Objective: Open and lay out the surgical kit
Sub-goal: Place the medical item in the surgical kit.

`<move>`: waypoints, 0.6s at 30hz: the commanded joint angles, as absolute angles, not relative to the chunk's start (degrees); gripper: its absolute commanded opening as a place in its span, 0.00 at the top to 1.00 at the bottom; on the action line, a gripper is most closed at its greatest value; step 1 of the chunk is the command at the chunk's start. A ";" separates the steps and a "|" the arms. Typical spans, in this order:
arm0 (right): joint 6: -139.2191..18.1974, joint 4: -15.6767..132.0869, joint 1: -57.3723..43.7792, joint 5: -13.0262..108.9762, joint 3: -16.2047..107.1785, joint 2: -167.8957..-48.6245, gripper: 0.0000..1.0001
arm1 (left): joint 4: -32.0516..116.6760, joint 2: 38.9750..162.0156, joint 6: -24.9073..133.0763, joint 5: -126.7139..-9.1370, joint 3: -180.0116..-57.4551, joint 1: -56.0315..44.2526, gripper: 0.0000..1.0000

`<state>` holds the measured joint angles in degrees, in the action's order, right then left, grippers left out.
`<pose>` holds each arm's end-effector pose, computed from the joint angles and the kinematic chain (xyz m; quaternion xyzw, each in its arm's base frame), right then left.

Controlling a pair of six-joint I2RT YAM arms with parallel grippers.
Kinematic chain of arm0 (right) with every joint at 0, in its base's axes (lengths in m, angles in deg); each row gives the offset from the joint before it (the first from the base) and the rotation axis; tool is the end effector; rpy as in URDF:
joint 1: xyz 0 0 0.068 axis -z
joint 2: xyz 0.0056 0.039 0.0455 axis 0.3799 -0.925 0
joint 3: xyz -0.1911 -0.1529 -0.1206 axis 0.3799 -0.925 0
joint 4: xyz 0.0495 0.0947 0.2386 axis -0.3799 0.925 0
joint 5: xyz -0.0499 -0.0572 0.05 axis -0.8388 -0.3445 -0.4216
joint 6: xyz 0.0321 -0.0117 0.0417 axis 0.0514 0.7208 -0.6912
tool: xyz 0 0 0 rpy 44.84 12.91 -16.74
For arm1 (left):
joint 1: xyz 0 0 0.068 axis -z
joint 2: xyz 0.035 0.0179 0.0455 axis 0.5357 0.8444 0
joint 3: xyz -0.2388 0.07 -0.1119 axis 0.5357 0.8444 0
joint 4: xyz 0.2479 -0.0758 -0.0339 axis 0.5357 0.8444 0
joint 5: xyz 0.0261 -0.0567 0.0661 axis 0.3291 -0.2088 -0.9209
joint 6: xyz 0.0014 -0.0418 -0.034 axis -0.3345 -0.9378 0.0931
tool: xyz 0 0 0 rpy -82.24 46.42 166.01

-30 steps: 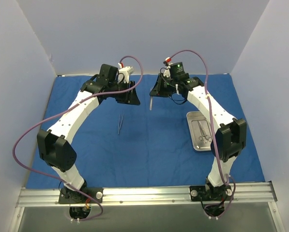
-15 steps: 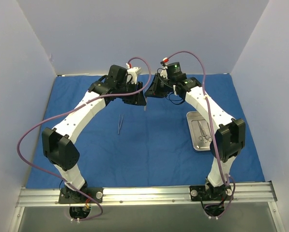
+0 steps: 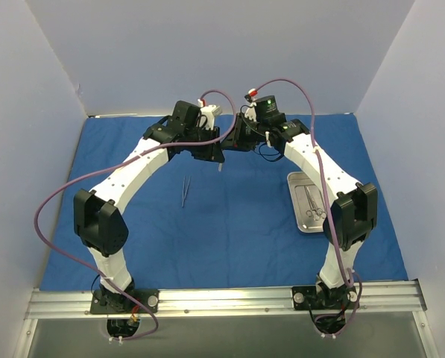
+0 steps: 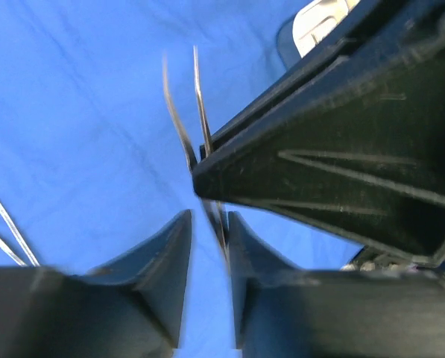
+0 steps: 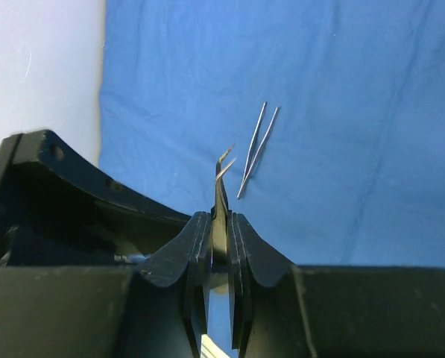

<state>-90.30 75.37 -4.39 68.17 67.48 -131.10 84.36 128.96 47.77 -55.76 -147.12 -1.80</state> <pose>0.3765 0.2081 0.3596 -0.0603 0.8226 0.4490 0.3437 0.3462 -0.2192 0.3419 0.1698 0.8901 -0.3086 0.2892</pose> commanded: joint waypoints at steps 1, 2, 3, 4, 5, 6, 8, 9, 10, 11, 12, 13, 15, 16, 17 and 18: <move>-90.44 74.13 -4.83 69.95 69.96 -130.45 1.00 | 81.77 130.20 47.91 -54.22 -150.97 -1.80 0.74; -90.17 74.13 -4.83 70.21 70.22 -130.62 1.00 | 81.68 130.47 47.91 -53.43 -151.15 -1.89 0.81; -90.17 74.05 -4.83 70.39 70.31 -130.71 1.00 | 81.68 130.64 47.91 -53.34 -151.24 -1.80 0.89; -89.91 74.48 -4.74 70.48 70.49 -131.06 1.00 | 82.20 130.82 48.08 -53.42 -151.42 -1.80 0.98; -89.47 75.18 -4.04 70.13 70.75 -131.15 0.99 | 82.73 130.82 48.35 -54.73 -151.59 -1.89 0.98; -89.29 75.88 -3.34 69.43 70.58 -131.15 0.78 | 83.43 130.65 48.78 -56.31 -151.51 -1.89 0.98; -87.98 78.08 -0.02 66.45 69.96 -130.02 0.61 | 87.73 130.38 50.80 -61.22 -151.68 -2.07 0.98; -85.54 79.31 1.40 64.78 69.87 -129.40 0.51 | 90.01 130.64 51.68 -67.42 -151.68 -1.98 0.98; -83.95 82.10 2.89 63.11 69.87 -128.00 0.48 | 94.12 131.17 52.91 -70.53 -151.51 -2.07 0.98; -82.19 83.61 4.30 60.75 69.70 -127.38 0.46 | 95.47 131.35 53.35 -73.26 -150.90 -2.15 0.98; -78.78 84.84 7.18 59.77 69.52 -126.85 0.44 | 96.09 131.35 53.53 -77.64 -148.37 -2.15 0.98; -77.01 87.81 8.52 58.80 69.35 -125.80 0.44 | 97.14 131.44 53.36 -79.16 -147.04 -2.24 0.98; -73.66 90.12 11.67 56.52 67.78 -124.66 0.43 | 97.76 131.70 52.66 -80.31 -144.05 -2.85 0.98; -70.95 91.61 12.57 55.98 66.89 -123.17 0.43 | 98.29 132.22 51.35 -80.93 -143.43 -3.03 0.98; -69.88 92.23 13.53 55.37 65.84 -122.46 0.43 | 98.38 132.49 50.73 -81.02 -142.90 -3.38 0.98; -69.09 92.59 15.28 54.58 64.61 -121.58 0.42 | 98.47 132.75 50.46 -80.93 -142.46 -4.17 0.98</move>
<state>-76.24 86.49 13.31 58.92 66.36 -127.91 94.83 131.43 51.23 -75.67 -143.86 -2.72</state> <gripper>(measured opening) 0.574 0.042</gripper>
